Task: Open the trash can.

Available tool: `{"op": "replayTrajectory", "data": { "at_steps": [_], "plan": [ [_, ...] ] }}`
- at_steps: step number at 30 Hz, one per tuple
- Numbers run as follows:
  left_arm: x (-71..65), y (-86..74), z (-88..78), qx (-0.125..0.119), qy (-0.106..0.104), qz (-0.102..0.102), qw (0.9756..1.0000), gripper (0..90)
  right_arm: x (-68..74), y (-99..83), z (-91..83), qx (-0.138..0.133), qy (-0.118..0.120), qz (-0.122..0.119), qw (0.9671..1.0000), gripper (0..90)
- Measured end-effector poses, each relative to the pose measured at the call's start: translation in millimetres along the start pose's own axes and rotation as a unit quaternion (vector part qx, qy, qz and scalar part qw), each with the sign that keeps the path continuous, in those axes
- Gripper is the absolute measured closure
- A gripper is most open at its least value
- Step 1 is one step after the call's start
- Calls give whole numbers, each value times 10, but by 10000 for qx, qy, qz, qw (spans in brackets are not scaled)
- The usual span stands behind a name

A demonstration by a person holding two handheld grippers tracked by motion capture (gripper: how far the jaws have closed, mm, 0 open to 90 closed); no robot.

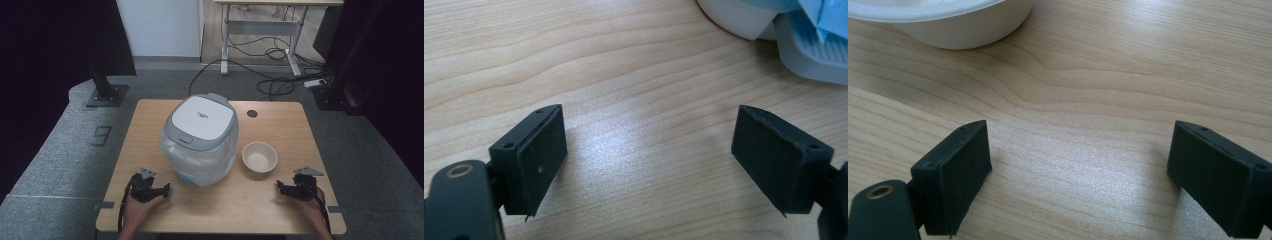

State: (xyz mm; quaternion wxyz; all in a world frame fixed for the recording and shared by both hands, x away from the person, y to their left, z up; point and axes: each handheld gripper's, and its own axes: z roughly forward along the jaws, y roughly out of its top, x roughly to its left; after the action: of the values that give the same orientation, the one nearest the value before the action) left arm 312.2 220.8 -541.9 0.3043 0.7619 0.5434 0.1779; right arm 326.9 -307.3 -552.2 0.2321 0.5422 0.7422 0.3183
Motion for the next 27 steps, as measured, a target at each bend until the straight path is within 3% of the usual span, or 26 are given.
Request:
{"op": "replayTrajectory", "data": {
  "at_steps": [15,22,27],
  "plan": [
    [2,24,-146,-332,50,7,9994,339,-6,-4,-10,-21,-60,60,10000,120],
    [6,34,-251,-602,38,-18,9982,575,-9,-4,-10,-24,-61,66,10000,125],
    [13,49,-329,-828,-238,13,9963,704,-10,-4,-10,-27,-65,62,10000,126]
  ]
}}
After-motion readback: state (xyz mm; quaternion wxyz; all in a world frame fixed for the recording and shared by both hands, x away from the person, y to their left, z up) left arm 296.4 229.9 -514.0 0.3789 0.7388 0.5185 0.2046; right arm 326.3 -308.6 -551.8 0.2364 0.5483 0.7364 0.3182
